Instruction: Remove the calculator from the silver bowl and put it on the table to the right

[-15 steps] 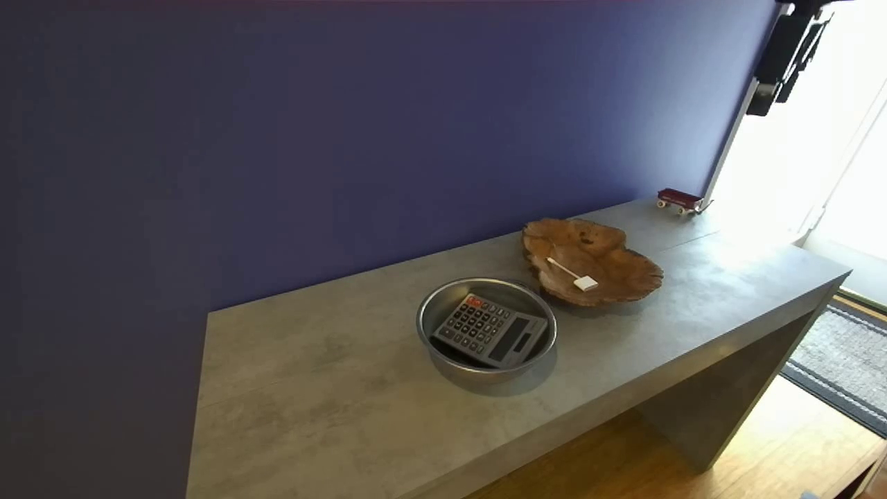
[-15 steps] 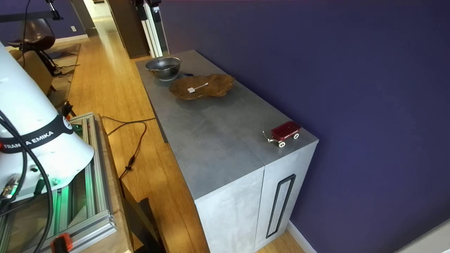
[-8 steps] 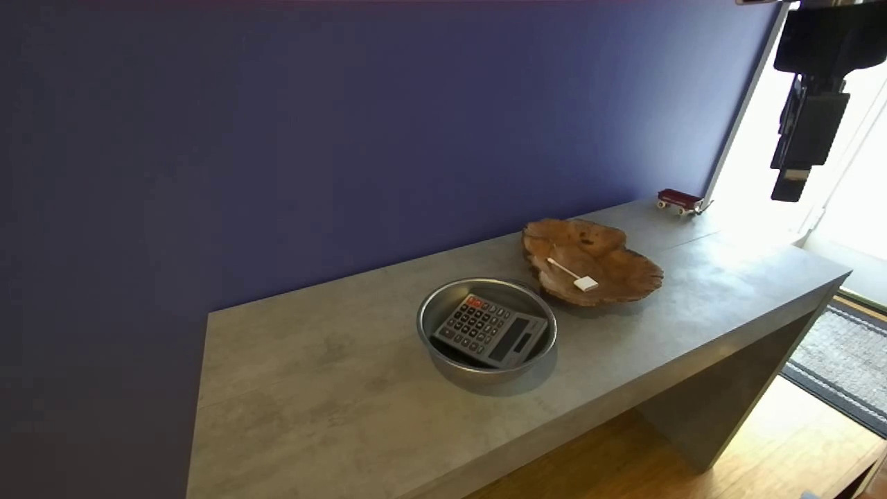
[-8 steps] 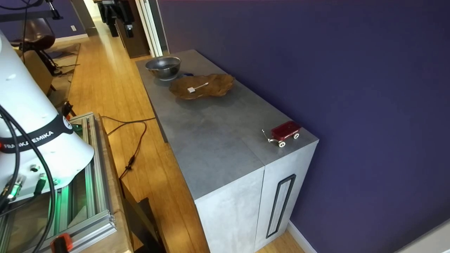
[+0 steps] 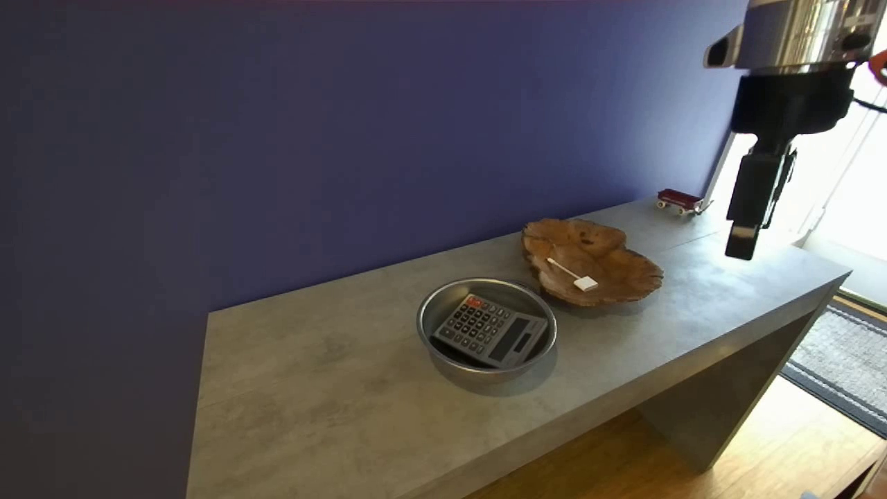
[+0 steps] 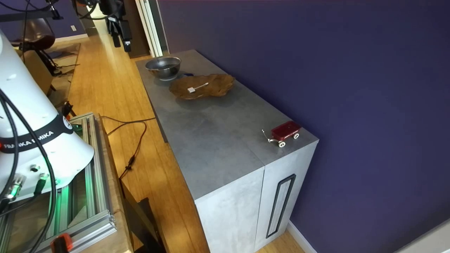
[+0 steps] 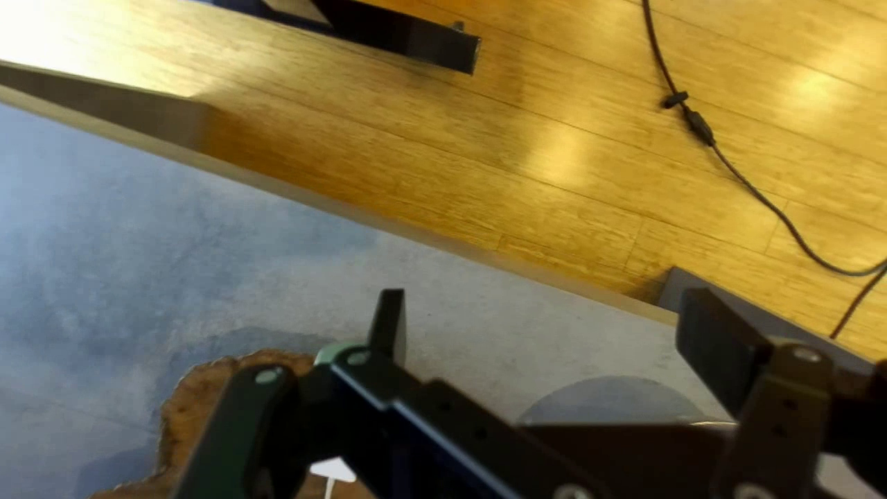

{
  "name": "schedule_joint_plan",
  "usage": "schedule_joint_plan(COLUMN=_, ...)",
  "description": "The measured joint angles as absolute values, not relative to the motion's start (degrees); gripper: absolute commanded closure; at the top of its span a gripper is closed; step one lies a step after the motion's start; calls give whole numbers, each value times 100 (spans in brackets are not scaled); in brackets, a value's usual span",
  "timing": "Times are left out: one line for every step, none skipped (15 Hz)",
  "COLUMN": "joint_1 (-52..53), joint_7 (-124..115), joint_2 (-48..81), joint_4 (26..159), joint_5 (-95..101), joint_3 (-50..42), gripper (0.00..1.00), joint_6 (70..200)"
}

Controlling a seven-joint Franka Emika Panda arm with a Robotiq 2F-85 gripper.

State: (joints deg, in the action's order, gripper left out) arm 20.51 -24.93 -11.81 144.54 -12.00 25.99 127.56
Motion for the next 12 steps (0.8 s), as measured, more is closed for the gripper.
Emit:
schedule_joint_plan(joint_1=2074, joint_7=-2694, joint_2=-906, joint_4=14347, joint_5=-1260, joint_3=2671, gripper=0, joint_6=12965)
schedule_joint_plan(joint_1=2113, joint_7=-2860, joint_2=-644, joint_4=14215, joint_5=-1279, joint_3=2733, gripper=0, joint_6=13169)
schedule_joint_plan(joint_1=2173, joint_7=-3016, joint_2=-396, joint_4=14063, joint_5=-1280, joint_3=2793, gripper=0, joint_6=13376)
schedule_joint_plan(joint_1=2253, joint_7=-3130, joint_2=-175, joint_4=13902, joint_5=-1279, joint_3=2846, gripper=0, joint_6=13540)
schedule_joint_plan(joint_1=2348, joint_7=-3166, joint_2=23, joint_4=13734, joint_5=-1265, joint_3=2885, gripper=0, joint_6=13626)
schedule_joint_plan(joint_1=2429, joint_7=-3182, joint_2=178, joint_4=13585, joint_5=-1264, joint_3=2911, gripper=0, joint_6=13655)
schedule_joint_plan(joint_1=2470, joint_7=-3189, joint_2=281, joint_4=13479, joint_5=-1264, joint_3=2925, gripper=0, joint_6=13659)
schedule_joint_plan(joint_1=2483, joint_7=-3189, joint_2=339, joint_4=13425, joint_5=-1264, joint_3=2926, gripper=0, joint_6=13659)
schedule_joint_plan(joint_1=2482, joint_7=-3189, joint_2=362, joint_4=13400, joint_5=-1262, joint_3=2922, gripper=0, joint_6=13659)
schedule_joint_plan(joint_1=2481, joint_7=-3189, joint_2=365, joint_4=13397, joint_5=-1262, joint_3=2917, gripper=0, joint_6=13659)
schedule_joint_plan(joint_1=2487, joint_7=-3185, joint_2=365, joint_4=13398, joint_5=-1262, joint_3=2905, gripper=0, joint_6=13659)
schedule_joint_plan(joint_1=2494, joint_7=-3237, joint_2=376, joint_4=13397, joint_5=-1263, joint_3=2895, gripper=0, joint_6=13685)
